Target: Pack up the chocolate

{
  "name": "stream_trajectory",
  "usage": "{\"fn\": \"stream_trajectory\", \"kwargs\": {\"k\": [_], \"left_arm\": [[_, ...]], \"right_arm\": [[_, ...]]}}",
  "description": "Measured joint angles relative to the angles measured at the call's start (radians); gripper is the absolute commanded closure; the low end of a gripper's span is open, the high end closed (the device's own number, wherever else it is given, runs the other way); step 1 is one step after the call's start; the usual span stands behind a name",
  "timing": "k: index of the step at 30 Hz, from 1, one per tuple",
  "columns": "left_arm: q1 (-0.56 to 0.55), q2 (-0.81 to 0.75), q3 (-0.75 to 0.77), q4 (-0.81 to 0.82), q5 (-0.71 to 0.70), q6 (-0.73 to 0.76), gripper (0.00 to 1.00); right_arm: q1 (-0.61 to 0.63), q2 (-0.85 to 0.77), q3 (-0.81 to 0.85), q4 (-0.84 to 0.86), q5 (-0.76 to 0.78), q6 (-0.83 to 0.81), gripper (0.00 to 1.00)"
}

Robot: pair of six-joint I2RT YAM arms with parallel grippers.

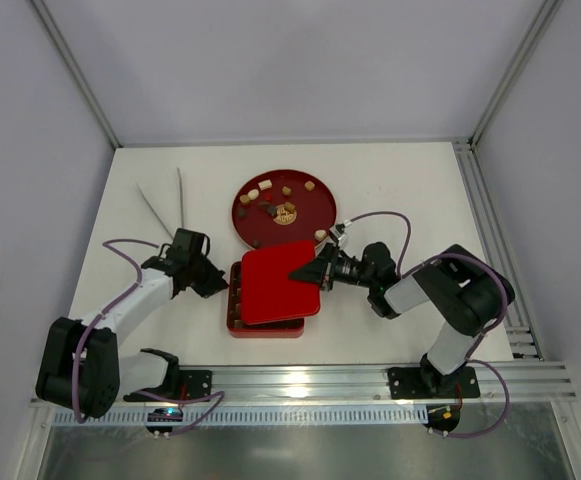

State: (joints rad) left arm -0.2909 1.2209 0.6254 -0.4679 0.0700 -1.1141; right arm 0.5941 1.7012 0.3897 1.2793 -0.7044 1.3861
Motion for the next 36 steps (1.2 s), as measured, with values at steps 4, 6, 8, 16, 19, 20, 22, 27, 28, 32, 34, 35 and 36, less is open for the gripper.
{"fn": "stream_trajectory", "kwargs": {"k": [4,6,8,16,19,20,22,27,28,32,34,35,36], "left_arm": [[0.000,-0.001,0.000,0.000,0.002,0.002,1.00],[0.000,-0.001,0.000,0.000,0.003,0.004,1.00],[0.000,-0.001,0.001,0.000,0.003,0.005,0.99],[0.000,-0.001,0.001,0.000,0.003,0.014,1.00],[0.000,-0.001,0.001,0.000,0.003,0.018,1.00],[0.000,-0.001,0.001,0.000,0.003,0.018,1.00],[0.000,-0.001,0.001,0.000,0.003,0.019,1.00],[0.000,-0.001,0.001,0.000,0.003,0.022,1.00],[0.000,-0.001,0.001,0.000,0.003,0.022,1.00],[0.000,-0.001,0.001,0.000,0.002,0.022,1.00],[0.000,-0.001,0.001,0.000,0.002,0.022,1.00],[0.000,-0.001,0.001,0.000,0.002,0.023,1.00],[0.000,-0.001,0.001,0.000,0.002,0.023,0.99]], "right_arm": [[0.021,0.045,0.027,-0.001,0.024,-0.003,0.96],[0.027,0.068,0.034,0.000,0.034,-0.003,0.96],[0.034,0.089,0.041,-0.001,0.043,-0.003,0.96],[0.060,0.118,0.055,0.003,0.073,-0.008,0.93],[0.060,0.118,0.055,0.003,0.076,-0.020,0.86],[0.060,0.118,0.055,0.003,0.077,-0.023,0.84],[0.060,0.118,0.054,0.004,0.080,-0.026,0.82],[0.060,0.119,0.043,0.005,0.090,-0.030,0.71],[0.060,0.119,0.038,0.005,0.092,-0.030,0.71],[0.058,0.119,0.019,0.005,0.093,-0.030,0.68],[0.056,0.119,0.009,0.005,0.094,-0.030,0.66],[0.056,0.119,0.004,0.005,0.095,-0.030,0.65],[0.054,0.119,-0.001,0.005,0.095,-0.030,0.65]]}}
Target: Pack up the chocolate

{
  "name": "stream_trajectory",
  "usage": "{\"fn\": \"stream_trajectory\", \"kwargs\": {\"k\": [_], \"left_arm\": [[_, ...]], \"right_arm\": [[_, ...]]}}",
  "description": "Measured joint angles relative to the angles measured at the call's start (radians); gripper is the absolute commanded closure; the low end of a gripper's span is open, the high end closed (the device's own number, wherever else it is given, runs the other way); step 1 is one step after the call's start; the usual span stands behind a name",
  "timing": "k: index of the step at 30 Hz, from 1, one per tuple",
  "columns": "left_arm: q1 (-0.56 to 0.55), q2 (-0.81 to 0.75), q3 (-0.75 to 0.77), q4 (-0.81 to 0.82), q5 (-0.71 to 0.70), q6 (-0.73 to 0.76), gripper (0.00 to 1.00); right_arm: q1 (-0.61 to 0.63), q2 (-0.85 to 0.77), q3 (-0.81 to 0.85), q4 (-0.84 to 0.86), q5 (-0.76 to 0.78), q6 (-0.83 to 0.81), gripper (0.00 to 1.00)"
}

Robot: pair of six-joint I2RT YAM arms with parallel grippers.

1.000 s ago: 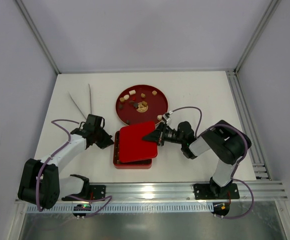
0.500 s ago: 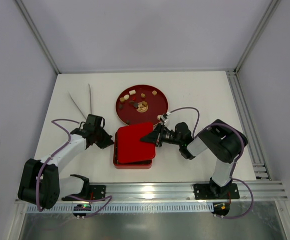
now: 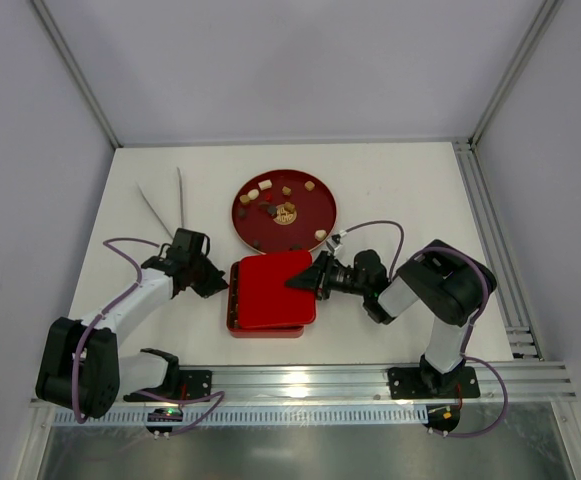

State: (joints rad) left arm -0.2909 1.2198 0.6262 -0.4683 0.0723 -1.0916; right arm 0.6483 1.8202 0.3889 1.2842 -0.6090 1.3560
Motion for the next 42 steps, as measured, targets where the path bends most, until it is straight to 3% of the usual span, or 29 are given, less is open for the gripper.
{"fn": "stream_trajectory", "kwargs": {"k": [15,20,29,42], "left_arm": [[0.000,0.000,0.000,0.000,-0.001,0.000,1.00],[0.000,0.000,0.000,0.000,-0.001,0.000,1.00],[0.000,0.000,0.000,0.000,0.000,0.001,1.00],[0.000,0.000,0.000,-0.001,0.000,0.003,1.00]], "right_arm": [[-0.024,-0.001,-0.055,0.003,0.000,-0.008,0.63],[-0.028,-0.011,-0.061,0.013,-0.002,-0.021,0.57],[-0.029,-0.106,-0.073,0.004,0.002,-0.103,0.56],[-0.032,-0.150,-0.082,-0.124,0.016,-0.176,0.55]]}}
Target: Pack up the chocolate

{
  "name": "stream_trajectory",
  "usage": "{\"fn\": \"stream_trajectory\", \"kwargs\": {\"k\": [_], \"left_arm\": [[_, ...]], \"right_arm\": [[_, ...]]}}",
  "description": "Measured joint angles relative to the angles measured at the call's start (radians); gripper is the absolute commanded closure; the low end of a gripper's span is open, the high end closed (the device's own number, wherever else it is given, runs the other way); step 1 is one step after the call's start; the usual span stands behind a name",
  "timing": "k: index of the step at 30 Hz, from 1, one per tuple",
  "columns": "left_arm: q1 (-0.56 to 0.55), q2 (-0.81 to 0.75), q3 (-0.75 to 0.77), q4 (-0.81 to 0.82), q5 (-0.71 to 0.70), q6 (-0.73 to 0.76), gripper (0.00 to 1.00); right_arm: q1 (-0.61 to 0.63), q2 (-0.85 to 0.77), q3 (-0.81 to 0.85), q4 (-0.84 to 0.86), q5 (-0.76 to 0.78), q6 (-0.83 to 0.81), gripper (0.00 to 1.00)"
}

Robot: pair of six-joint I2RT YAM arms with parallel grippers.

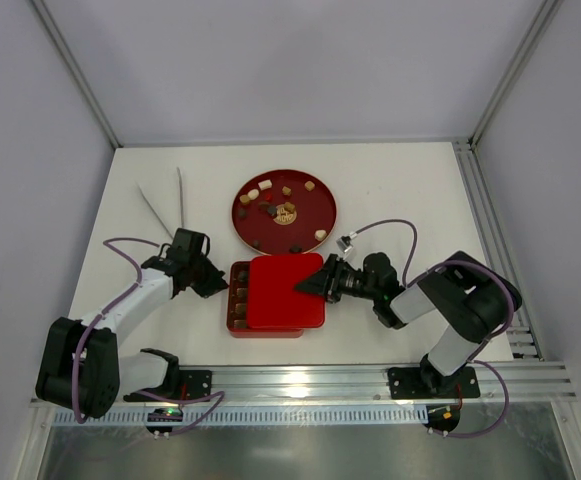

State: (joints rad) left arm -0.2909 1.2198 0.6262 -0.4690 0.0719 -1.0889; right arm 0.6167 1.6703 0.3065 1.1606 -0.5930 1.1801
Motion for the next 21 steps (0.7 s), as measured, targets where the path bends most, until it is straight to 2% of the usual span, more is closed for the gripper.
{"fn": "stream_trajectory", "kwargs": {"k": [9,21], "left_arm": [[0.000,0.000,0.000,0.000,0.000,0.001,1.00],[0.000,0.000,0.000,0.000,0.000,0.001,1.00]], "right_arm": [[-0.010,-0.043,-0.013,-0.066,0.008,-0.028,0.50],[-0.011,-0.151,0.014,-0.261,0.030,-0.116,0.44]]}}
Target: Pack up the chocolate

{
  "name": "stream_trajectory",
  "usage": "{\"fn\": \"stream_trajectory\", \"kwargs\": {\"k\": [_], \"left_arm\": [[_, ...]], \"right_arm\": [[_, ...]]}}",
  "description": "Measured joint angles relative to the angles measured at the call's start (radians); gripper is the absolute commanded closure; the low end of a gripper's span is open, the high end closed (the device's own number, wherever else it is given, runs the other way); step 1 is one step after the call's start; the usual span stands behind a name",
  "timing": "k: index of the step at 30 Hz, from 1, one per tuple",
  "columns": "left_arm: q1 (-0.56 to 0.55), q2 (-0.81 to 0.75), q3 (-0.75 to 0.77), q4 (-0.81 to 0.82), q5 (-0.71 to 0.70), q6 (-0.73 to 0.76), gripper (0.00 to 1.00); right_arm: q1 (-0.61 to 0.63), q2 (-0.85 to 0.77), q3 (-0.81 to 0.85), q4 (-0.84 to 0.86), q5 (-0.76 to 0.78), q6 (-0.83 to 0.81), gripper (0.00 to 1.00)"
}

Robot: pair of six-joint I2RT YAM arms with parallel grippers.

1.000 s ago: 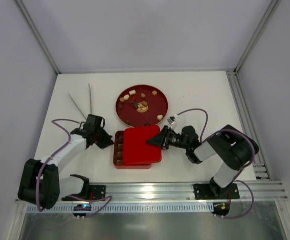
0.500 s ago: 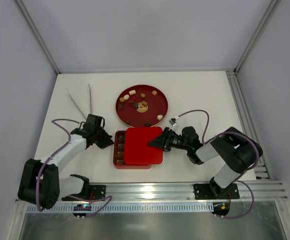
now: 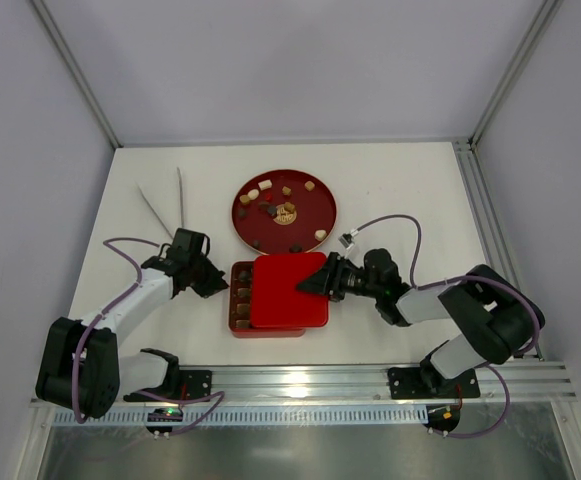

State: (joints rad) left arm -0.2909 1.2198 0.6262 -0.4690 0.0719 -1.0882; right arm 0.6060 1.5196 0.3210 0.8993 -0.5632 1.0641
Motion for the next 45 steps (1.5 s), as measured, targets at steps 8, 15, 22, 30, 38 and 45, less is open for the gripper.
{"fn": "stream_trajectory", "kwargs": {"k": [8,15,22,30,38,45], "left_arm": [[0.000,0.000,0.000,0.000,0.000,0.000,1.00],[0.000,0.000,0.000,0.000,0.000,0.001,1.00],[0.000,0.005,0.000,0.000,0.000,0.005,1.00],[0.000,0.010,0.000,0.000,0.000,0.011,1.00],[0.000,0.014,0.000,0.001,0.000,0.022,0.99],[0.000,0.031,0.000,0.002,0.002,0.022,0.99]], "right_arm": [[-0.029,0.022,-0.017,0.066,-0.031,0.013,0.44],[-0.079,0.100,-0.080,0.273,-0.084,0.105,0.44],[-0.094,0.119,-0.091,0.256,-0.091,0.111,0.44],[-0.109,0.117,-0.091,0.183,-0.094,0.070,0.44],[-0.109,0.000,-0.003,-0.161,-0.055,-0.094,0.43],[-0.097,-0.047,0.124,-0.392,-0.013,-0.230,0.43]]}}
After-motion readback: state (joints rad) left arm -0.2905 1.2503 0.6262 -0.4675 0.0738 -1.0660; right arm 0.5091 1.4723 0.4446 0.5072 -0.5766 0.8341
